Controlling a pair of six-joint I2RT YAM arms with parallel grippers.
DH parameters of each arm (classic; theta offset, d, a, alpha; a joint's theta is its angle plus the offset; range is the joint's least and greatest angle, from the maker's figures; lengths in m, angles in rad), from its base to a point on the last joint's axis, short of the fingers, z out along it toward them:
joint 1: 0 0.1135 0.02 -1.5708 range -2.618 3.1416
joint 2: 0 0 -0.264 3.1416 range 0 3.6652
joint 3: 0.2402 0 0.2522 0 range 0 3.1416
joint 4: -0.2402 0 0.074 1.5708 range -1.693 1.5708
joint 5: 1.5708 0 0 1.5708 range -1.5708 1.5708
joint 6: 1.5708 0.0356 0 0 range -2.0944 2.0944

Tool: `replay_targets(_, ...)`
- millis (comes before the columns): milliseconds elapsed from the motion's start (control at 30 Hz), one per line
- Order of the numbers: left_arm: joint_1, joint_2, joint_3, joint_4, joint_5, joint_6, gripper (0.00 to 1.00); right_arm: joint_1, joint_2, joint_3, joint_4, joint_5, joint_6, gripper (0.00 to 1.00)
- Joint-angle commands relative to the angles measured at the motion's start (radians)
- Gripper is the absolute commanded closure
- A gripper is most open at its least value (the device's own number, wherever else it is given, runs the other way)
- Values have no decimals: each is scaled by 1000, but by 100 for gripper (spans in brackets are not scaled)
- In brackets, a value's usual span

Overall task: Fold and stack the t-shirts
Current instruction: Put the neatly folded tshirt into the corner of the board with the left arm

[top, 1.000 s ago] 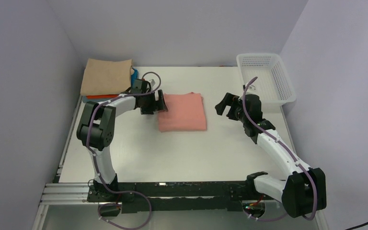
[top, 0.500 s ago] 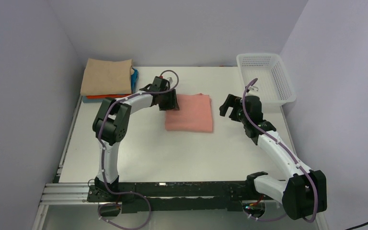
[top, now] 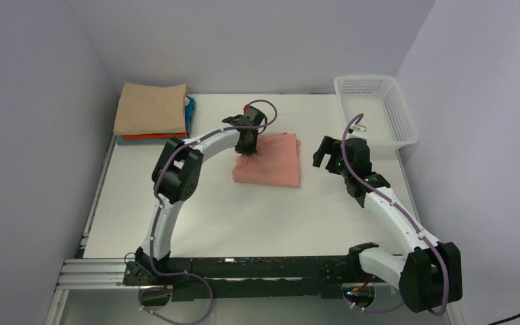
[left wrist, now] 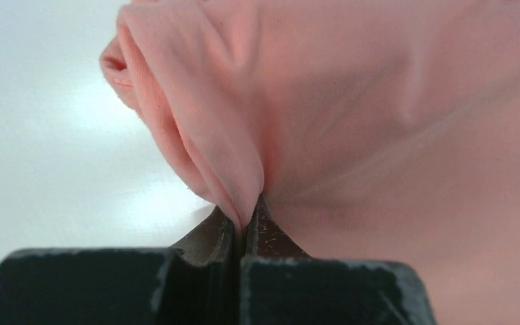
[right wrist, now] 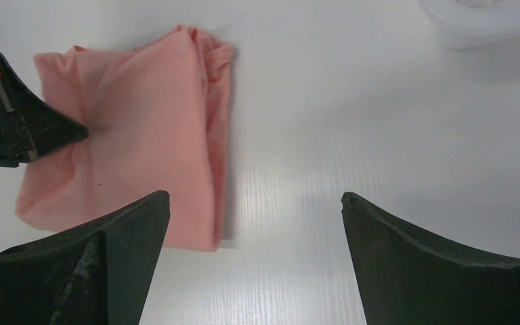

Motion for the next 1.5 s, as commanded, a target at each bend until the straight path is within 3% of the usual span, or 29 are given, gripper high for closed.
replay_targets(0,19,-47,33,-83,-341,195,100,-6,-25,1,11,41,-24,0)
replay_targets(200,47,-187,-21,95,-431,564,100,-8,-7,12,1,51,-31,0)
replay_targets(633,200,-301,-48,311,-533,969,100,-7,16,26,-22,110,-50,0)
replay_targets(967,323,-316,55,271,-448,1022,100,-10,47,35,-19,95,-64,0)
replay_targets(1467,346,-399,183,161,-321,915,100,-12,56,32,-16,118,-64,0)
